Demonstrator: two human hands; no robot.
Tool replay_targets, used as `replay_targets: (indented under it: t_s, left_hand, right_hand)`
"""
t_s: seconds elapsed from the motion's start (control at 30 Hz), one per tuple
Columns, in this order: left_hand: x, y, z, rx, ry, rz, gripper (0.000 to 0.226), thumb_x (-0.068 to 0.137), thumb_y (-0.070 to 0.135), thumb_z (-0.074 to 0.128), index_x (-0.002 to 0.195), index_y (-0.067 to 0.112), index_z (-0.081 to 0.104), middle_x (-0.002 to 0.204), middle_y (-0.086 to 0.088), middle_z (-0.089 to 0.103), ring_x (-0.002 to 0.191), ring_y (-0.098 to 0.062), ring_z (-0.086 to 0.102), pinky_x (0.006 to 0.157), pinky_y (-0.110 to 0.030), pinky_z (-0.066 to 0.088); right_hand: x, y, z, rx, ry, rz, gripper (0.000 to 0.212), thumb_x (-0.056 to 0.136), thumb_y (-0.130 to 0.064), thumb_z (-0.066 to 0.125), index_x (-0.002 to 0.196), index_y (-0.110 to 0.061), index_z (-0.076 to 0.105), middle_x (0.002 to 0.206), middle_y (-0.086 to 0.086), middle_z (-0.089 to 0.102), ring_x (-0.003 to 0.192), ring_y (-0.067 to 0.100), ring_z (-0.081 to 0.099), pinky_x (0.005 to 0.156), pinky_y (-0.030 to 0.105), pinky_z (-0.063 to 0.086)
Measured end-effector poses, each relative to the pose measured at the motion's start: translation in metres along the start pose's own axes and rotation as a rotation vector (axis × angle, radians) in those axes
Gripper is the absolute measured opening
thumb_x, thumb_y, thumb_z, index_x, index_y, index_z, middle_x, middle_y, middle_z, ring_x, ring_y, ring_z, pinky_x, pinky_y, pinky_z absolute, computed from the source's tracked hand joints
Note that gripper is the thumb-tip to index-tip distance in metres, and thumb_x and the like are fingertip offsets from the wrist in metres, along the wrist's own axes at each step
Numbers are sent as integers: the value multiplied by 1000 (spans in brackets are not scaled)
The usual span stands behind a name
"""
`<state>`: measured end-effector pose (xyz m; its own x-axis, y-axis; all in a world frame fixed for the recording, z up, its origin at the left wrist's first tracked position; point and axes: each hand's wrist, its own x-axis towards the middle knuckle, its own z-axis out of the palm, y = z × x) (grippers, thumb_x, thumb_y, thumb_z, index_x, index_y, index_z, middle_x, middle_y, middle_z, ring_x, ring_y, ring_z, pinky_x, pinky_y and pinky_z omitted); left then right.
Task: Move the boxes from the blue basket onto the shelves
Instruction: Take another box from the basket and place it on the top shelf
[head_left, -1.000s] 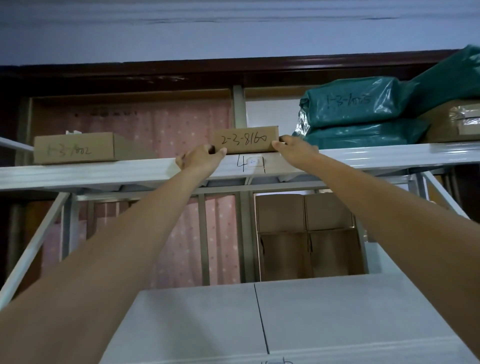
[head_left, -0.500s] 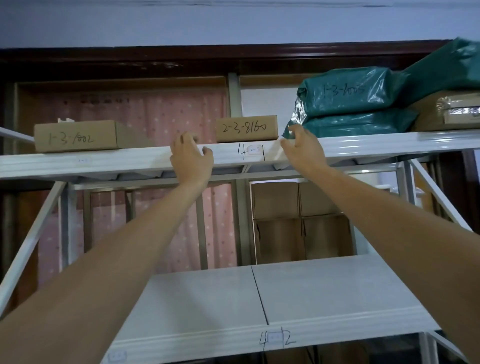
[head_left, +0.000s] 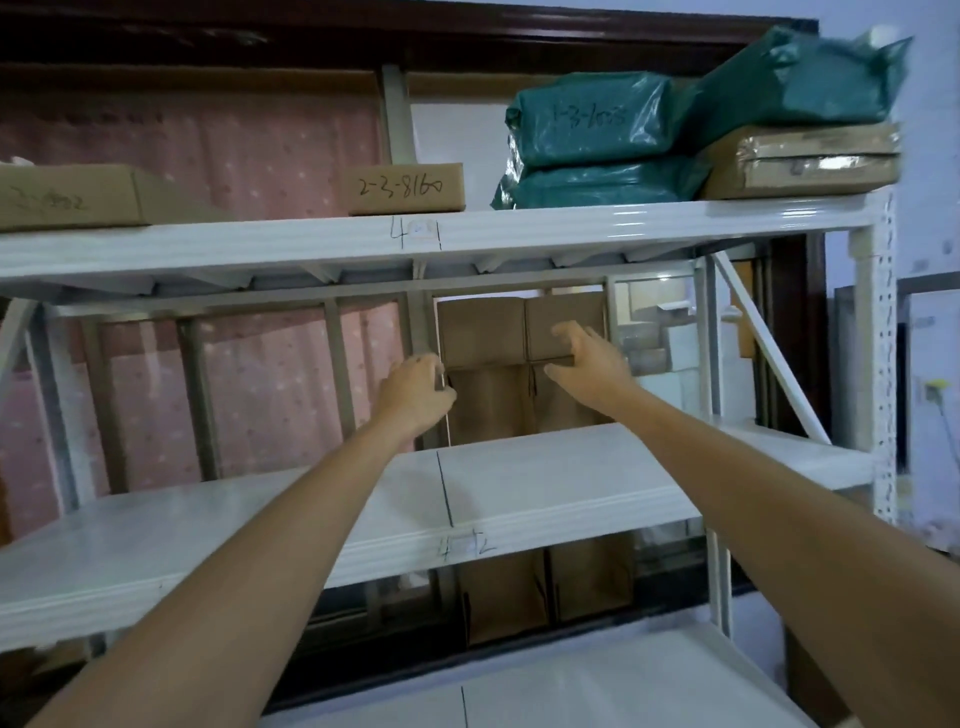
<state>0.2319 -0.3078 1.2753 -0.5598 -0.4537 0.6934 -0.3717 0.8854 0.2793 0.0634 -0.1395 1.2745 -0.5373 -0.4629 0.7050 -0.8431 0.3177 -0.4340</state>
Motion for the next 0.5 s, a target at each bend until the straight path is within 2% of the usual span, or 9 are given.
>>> replay_targets:
  t_s: [0.1,0.2,0.27,0.4,0.5]
  left_hand:
    - [-22,37,23,-18,-153,-27,26,85,23,58,108,11,59,109,-8,62,99,-28,58,84,-37,50]
    - [-48,86,52,-46,-233,-70,29,85,25,56,111,12,57,109,-6,59,99,-25,57,84,-36,50]
    - [-69,120,77,-74,-273,-93,26,86,27,55,108,13,56,105,-4,56,95,-22,54,77,-32,44]
    - [-122,184,133,-170,-340,-157,12,85,22,55,91,12,54,95,-6,57,86,-21,51,72,-30,38]
    - [-162,218,173,-189,-417,-205,16,83,21,56,95,10,57,100,-8,61,92,-25,55,77,-34,44]
  right_hand:
    - [-30,44,-25,31,-138,53,56,86,-28,66,137,-22,44,134,6,53,117,23,54,95,37,48]
    - [-69,95,-56,13,-220,92,57,86,-29,66,138,-19,44,135,9,54,120,26,54,99,39,46]
    - [-100,134,-77,-7,-277,110,58,87,-30,66,139,-17,44,137,10,54,122,28,53,100,38,45]
    - [-166,211,-115,-57,-388,173,54,89,-28,63,138,-16,43,136,12,53,120,30,53,95,35,44]
    - [-205,260,-130,-102,-461,191,51,90,-23,60,138,-14,44,134,13,55,117,31,54,88,31,42]
